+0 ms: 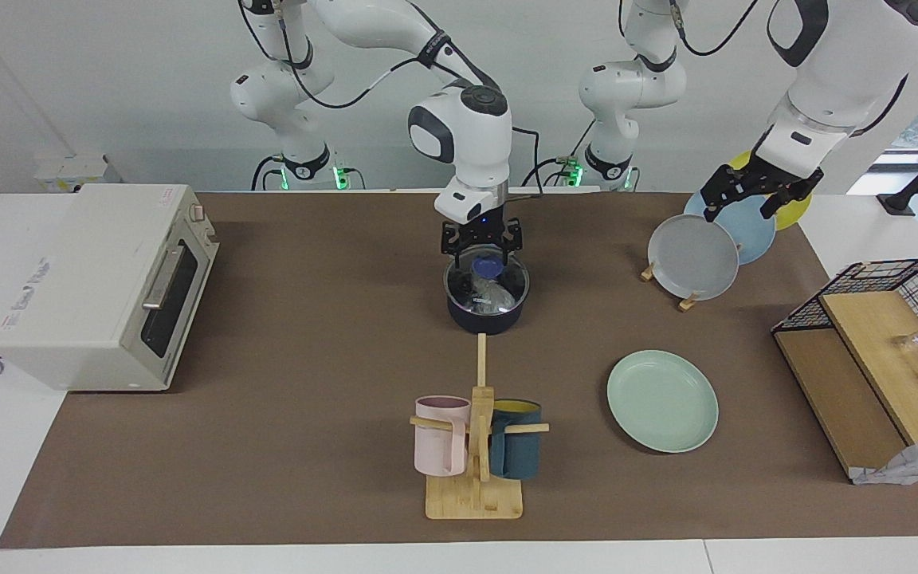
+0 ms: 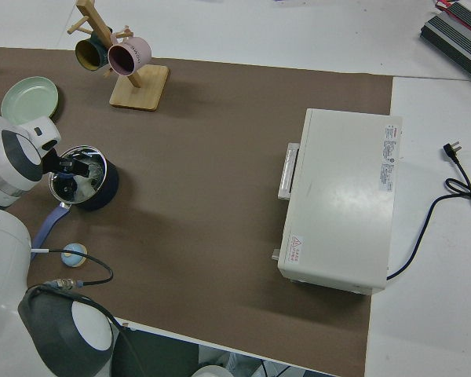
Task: Transfer vermicelli from pot to plate
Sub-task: 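Grasp the glass lid with the right gripper and lift it off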
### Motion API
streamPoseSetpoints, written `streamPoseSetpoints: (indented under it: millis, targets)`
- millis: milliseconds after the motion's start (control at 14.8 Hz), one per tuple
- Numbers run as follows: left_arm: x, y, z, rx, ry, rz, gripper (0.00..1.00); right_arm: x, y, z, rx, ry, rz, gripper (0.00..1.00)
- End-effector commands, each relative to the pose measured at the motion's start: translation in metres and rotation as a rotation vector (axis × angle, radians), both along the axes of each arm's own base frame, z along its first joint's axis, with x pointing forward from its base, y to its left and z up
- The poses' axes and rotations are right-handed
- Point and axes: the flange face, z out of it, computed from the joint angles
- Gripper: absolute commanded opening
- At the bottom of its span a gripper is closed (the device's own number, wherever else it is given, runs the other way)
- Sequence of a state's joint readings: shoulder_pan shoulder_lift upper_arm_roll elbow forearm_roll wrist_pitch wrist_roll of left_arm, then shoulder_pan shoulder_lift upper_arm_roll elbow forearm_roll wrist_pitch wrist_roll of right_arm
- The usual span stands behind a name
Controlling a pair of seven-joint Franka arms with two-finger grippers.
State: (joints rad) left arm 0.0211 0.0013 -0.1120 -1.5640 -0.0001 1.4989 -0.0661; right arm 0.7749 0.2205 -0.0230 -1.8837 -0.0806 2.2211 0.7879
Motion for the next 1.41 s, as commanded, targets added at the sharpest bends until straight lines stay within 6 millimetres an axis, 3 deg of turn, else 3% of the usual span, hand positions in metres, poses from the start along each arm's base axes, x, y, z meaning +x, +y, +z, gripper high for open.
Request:
streamPoseSetpoints:
  millis: [0, 539, 674, 943, 1145, 1347]
  targets:
    - [-0.008, 0.005, 0.001, 0.002, -0.003, 0.009, 1.00, 0.002, 0.002, 0.001, 0.010, -0.014, 0.011, 0.85]
    - [-0.008, 0.005, 0.001, 0.002, -0.003, 0.009, 1.00, 0.004, 0.001, 0.004, 0.014, -0.017, 0.009, 0.42]
    - [-0.008, 0.005, 0.001, 0.002, -0.003, 0.009, 1.00, 0.005, 0.002, 0.009, 0.015, -0.020, 0.011, 0.40]
    - [-0.008, 0.005, 0.001, 0.002, -0.003, 0.009, 1.00, 0.029, -0.005, 0.043, -0.010, -0.011, 0.004, 0.40]
    - [-0.009, 0.002, 0.001, 0.002, 0.000, 0.008, 1.00, 0.053, -0.035, 0.083, -0.043, 0.020, 0.025, 0.40]
    - [-0.009, -0.008, 0.001, 0.002, -0.008, -0.007, 1.00, 0.082, -0.091, 0.099, -0.063, 0.036, 0.069, 0.40]
